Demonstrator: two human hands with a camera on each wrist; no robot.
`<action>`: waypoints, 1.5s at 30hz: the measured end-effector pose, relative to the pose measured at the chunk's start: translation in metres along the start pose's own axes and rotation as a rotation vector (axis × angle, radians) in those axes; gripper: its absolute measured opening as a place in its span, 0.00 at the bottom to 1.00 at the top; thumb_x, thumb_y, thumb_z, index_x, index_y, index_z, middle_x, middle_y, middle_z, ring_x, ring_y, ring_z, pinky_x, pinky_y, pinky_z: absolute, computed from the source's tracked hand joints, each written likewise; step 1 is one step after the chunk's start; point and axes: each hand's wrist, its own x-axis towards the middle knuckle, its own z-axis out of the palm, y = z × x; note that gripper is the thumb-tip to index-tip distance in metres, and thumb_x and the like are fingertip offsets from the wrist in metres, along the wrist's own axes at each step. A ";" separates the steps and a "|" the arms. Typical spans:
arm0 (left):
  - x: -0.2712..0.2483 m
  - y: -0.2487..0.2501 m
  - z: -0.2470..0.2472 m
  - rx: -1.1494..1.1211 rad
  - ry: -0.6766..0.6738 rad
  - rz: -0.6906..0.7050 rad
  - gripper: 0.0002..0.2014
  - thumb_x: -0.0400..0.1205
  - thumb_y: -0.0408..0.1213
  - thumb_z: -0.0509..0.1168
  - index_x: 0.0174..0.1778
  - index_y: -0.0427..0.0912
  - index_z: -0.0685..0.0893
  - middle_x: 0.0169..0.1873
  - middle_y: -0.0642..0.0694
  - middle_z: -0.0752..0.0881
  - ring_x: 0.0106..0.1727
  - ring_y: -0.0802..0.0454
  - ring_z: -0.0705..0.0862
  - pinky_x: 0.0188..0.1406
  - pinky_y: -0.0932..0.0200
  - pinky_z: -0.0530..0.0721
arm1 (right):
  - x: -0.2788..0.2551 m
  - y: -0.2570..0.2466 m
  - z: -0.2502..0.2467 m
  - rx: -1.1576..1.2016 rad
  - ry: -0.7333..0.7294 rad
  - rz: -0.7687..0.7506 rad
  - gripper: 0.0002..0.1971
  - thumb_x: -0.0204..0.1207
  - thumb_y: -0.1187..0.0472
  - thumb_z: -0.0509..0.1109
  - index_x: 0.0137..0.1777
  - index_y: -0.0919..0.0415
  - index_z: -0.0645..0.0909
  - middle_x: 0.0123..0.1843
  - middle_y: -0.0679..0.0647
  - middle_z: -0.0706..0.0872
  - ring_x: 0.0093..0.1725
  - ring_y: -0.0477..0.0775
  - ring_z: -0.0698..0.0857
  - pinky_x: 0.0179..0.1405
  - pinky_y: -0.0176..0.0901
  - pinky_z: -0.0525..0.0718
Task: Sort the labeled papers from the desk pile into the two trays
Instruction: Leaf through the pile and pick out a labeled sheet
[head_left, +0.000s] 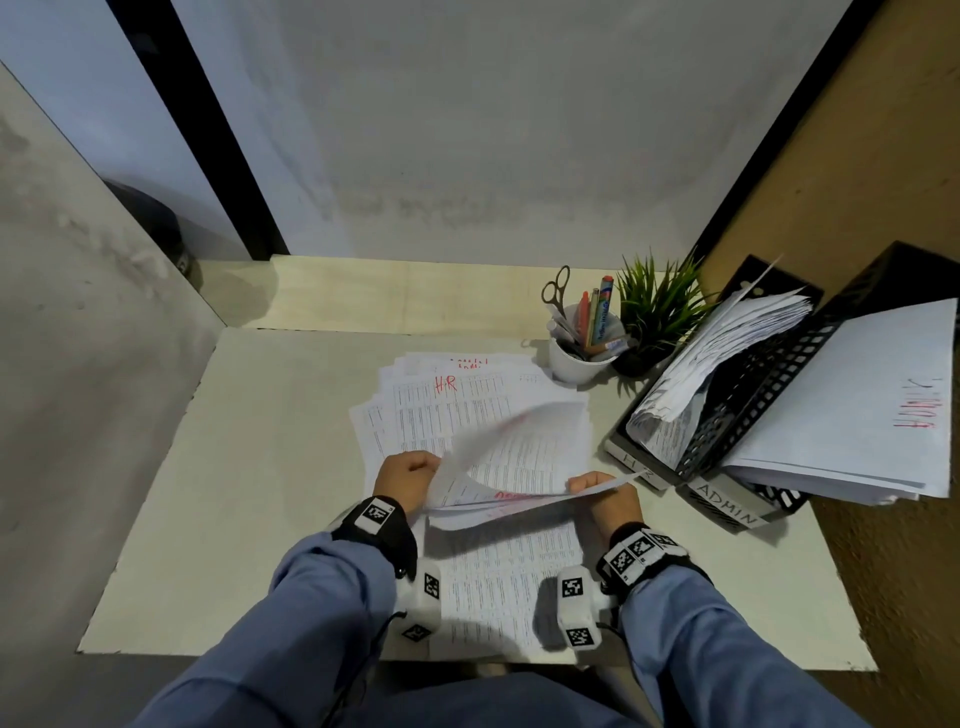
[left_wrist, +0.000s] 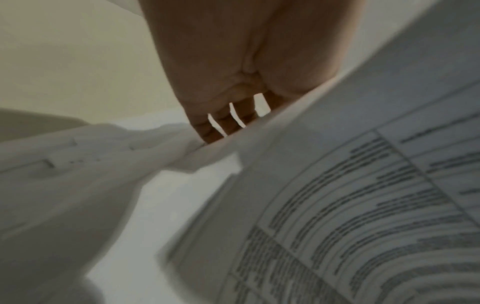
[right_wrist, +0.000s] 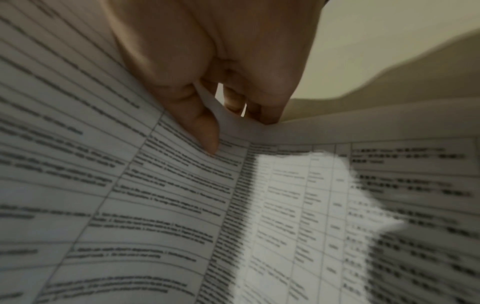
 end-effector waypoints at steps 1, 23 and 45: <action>0.000 -0.003 -0.001 -0.076 0.000 -0.010 0.20 0.76 0.19 0.56 0.23 0.41 0.82 0.32 0.45 0.84 0.40 0.47 0.80 0.44 0.62 0.75 | -0.001 -0.005 -0.002 -0.051 0.016 0.023 0.19 0.70 0.80 0.61 0.27 0.57 0.79 0.29 0.52 0.80 0.35 0.55 0.78 0.37 0.40 0.76; -0.059 0.109 -0.014 -0.329 0.190 0.525 0.08 0.76 0.35 0.73 0.50 0.45 0.85 0.45 0.51 0.89 0.47 0.56 0.88 0.46 0.61 0.88 | -0.086 -0.104 0.027 0.143 0.005 -0.802 0.12 0.76 0.74 0.67 0.40 0.55 0.82 0.37 0.49 0.84 0.35 0.39 0.83 0.34 0.29 0.83; -0.094 0.101 0.003 0.095 -0.275 0.349 0.08 0.83 0.38 0.65 0.55 0.54 0.82 0.46 0.56 0.88 0.41 0.71 0.87 0.44 0.68 0.85 | -0.096 -0.076 -0.025 0.013 -0.090 -0.463 0.12 0.78 0.72 0.65 0.43 0.53 0.81 0.42 0.48 0.86 0.43 0.42 0.86 0.34 0.25 0.83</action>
